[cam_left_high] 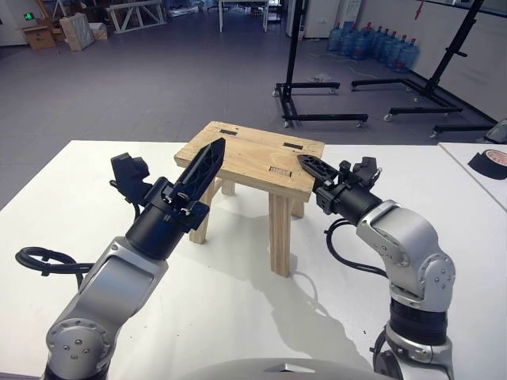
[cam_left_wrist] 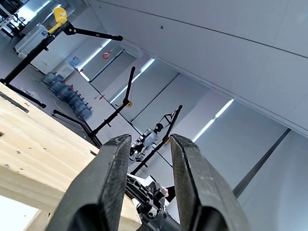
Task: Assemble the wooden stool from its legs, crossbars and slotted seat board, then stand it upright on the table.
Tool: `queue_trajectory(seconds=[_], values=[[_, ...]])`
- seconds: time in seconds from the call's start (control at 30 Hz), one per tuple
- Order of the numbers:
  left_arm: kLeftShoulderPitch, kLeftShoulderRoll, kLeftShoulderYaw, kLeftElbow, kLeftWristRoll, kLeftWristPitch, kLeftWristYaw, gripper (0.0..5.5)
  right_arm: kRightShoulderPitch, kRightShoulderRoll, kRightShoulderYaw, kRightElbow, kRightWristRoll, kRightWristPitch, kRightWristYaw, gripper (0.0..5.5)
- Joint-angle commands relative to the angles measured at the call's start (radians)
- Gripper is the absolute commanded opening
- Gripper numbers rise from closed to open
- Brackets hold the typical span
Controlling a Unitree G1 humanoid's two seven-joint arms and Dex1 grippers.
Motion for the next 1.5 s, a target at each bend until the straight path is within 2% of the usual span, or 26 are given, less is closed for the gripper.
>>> queue_trajectory(seconds=[0.03, 0.2, 0.37, 0.5, 0.7, 0.83, 0.97, 1.13, 1.27, 1.37, 1.5], values=[[0.011, -0.007, -0.019, -0.002, 0.029, 0.012, -0.006, 1.48, -0.027, -0.171, -0.01, 0.168, -0.028, 0.124, 0.081, 2.89], [0.001, -0.015, -0.022, 0.014, 0.043, 0.015, -0.02, 1.48, -0.122, -0.343, 0.048, 0.28, -0.256, 0.247, 0.344, 3.83], [-0.012, -0.031, -0.03, 0.032, 0.067, 0.02, -0.052, 1.48, -0.198, -0.355, 0.084, 0.364, -0.433, 0.26, 0.544, 4.76], [-0.034, -0.055, -0.045, 0.055, 0.097, 0.028, -0.078, 1.48, -0.285, -0.342, 0.174, 0.445, -0.687, 0.215, 0.745, 5.37], [-0.055, -0.077, -0.053, 0.082, 0.122, 0.038, -0.12, 1.48, -0.339, -0.345, 0.325, 0.593, -1.103, 0.026, 1.029, 5.37], [-0.064, -0.086, -0.048, 0.098, 0.128, 0.046, -0.137, 1.48, -0.375, -0.313, 0.305, 0.689, -1.239, -0.084, 1.135, 5.37], [-0.067, -0.09, -0.045, 0.106, 0.131, 0.052, -0.151, 1.48, -0.428, -0.294, 0.283, 0.661, -1.325, -0.191, 1.243, 5.37], [-0.074, -0.096, -0.035, 0.119, 0.141, 0.06, -0.164, 1.48, -0.477, -0.282, 0.304, 0.704, -1.534, -0.36, 1.305, 5.37], [-0.094, -0.058, 0.003, 0.148, 0.215, 0.08, -0.214, 1.48, -0.463, -0.29, 0.26, 0.661, -1.657, -0.503, 1.284, 5.37], [-0.132, -0.013, 0.054, 0.209, 0.386, 0.077, -0.254, 1.48, -0.393, -0.262, 0.199, 0.541, -1.728, -0.549, 1.173, 5.37], [-0.17, 0.042, 0.086, 0.351, 0.795, 0.042, -0.205, 1.48, -0.218, -0.213, 0.141, 0.337, -1.879, -0.551, 0.976, 5.37]])
